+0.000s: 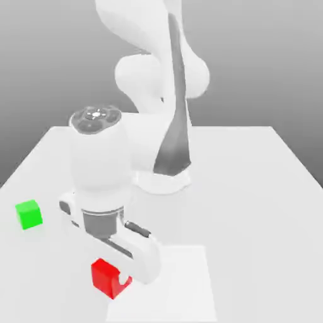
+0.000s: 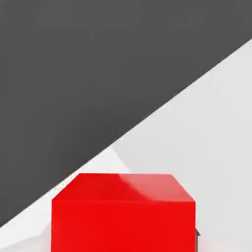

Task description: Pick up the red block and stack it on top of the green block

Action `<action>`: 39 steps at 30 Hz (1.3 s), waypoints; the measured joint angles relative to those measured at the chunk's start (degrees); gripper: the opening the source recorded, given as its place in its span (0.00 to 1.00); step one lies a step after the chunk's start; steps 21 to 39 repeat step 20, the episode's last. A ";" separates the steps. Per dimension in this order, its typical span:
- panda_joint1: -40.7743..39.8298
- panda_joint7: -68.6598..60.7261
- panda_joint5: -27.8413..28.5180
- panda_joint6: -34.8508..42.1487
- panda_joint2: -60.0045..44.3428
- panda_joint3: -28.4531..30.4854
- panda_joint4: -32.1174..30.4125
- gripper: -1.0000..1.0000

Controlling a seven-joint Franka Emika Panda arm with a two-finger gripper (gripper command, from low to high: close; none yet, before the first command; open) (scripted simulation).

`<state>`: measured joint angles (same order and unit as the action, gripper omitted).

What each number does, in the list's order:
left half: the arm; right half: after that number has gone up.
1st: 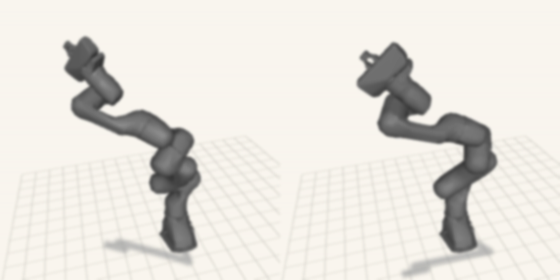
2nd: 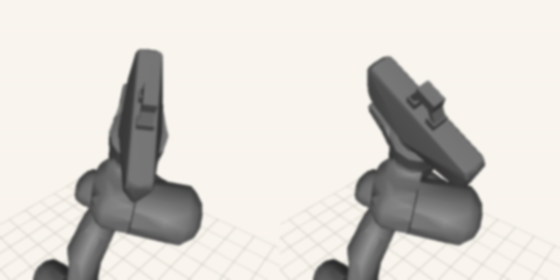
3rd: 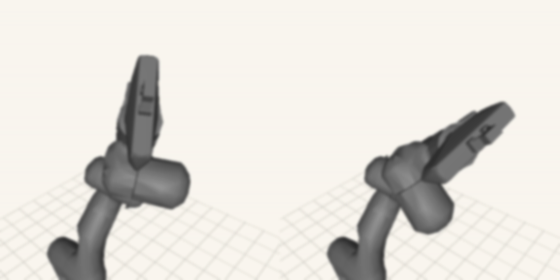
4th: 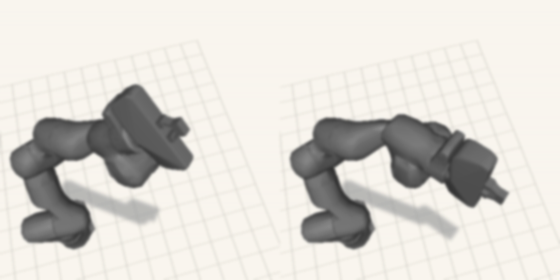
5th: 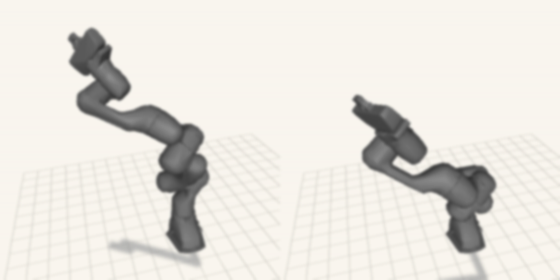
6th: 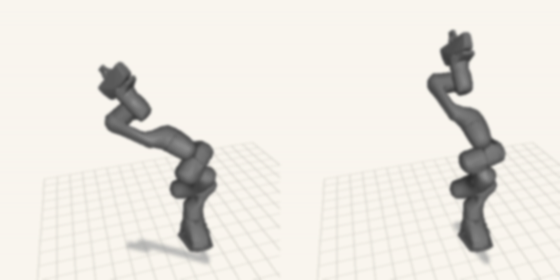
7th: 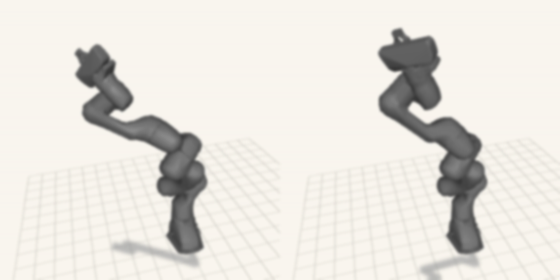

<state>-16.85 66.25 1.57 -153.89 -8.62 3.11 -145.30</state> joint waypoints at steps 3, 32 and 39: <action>-6.58 -6.48 0.88 0.61 3.55 5.25 -2.96 0.00; -27.08 -32.92 -8.22 -8.92 1.41 12.04 -10.66 1.00; -27.08 -32.92 -8.22 -8.92 1.41 12.04 -10.66 1.00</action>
